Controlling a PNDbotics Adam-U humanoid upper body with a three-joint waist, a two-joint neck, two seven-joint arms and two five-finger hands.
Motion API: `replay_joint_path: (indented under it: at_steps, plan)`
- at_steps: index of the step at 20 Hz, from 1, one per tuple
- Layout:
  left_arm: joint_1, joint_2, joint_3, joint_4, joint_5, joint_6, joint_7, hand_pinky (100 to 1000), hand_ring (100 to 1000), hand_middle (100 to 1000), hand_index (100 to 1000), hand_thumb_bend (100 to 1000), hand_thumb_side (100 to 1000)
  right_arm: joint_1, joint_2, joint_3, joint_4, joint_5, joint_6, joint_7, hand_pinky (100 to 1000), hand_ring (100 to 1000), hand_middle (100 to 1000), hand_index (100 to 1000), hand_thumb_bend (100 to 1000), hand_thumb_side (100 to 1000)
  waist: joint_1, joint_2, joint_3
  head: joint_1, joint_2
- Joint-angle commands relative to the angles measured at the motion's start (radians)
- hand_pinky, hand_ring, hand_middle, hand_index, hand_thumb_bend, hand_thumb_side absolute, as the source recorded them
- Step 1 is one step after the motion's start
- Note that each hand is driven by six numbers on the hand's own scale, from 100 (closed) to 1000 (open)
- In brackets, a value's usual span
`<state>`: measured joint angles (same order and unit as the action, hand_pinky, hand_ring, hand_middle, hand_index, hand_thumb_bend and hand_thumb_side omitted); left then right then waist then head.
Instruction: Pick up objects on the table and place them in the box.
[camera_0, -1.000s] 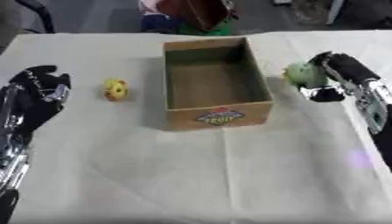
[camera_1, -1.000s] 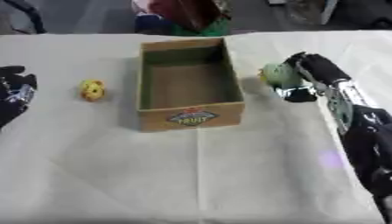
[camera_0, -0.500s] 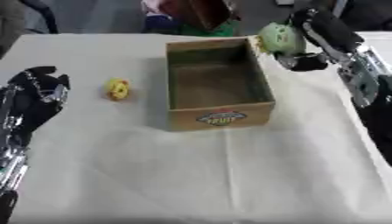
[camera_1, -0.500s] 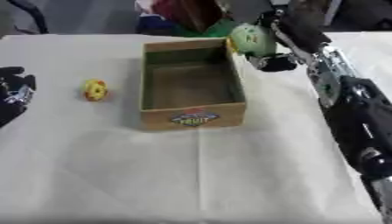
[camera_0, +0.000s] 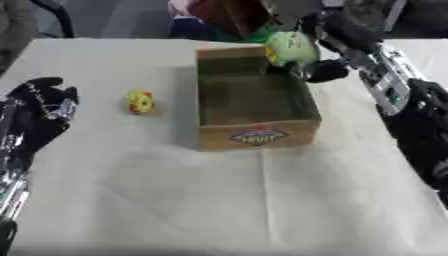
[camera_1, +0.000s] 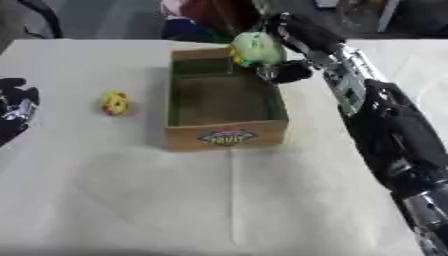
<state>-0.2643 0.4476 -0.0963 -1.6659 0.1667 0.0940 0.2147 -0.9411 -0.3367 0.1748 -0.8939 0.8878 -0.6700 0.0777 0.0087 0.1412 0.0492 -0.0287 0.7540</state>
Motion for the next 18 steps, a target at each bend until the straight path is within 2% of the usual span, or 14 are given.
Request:
replay_joint_path:
  at_steps: [1,9,13,18]
  plan:
    - [-0.015,0.012,0.003,-0.02,0.0,-0.001,-0.004,684,620,532,725,259,209,-0.016,0.005,0.01,0.002,0.02,-0.027,0.028,480,503,519,662,159,549,0.0,-0.012,-0.001,-0.002,-0.012]
    - [-0.02,0.011,-0.001,-0.017,0.0,-0.002,-0.01,684,620,532,725,263,206,-0.013,0.037,0.06,-0.048,0.046,-0.101,0.018,519,539,566,703,226,602,0.001,-0.014,-0.008,-0.005,-0.013]
    - [-0.02,0.01,-0.001,-0.016,0.0,-0.002,-0.011,684,620,532,725,259,209,-0.013,0.042,0.087,-0.088,0.051,-0.135,0.011,566,586,613,741,271,635,0.001,-0.015,-0.011,-0.005,-0.014]
    - [-0.02,0.01,-0.002,-0.016,0.0,-0.002,-0.012,684,620,533,726,259,209,-0.01,0.052,0.101,-0.091,0.065,-0.162,0.024,599,632,653,766,304,648,0.002,-0.017,-0.011,-0.005,-0.014]
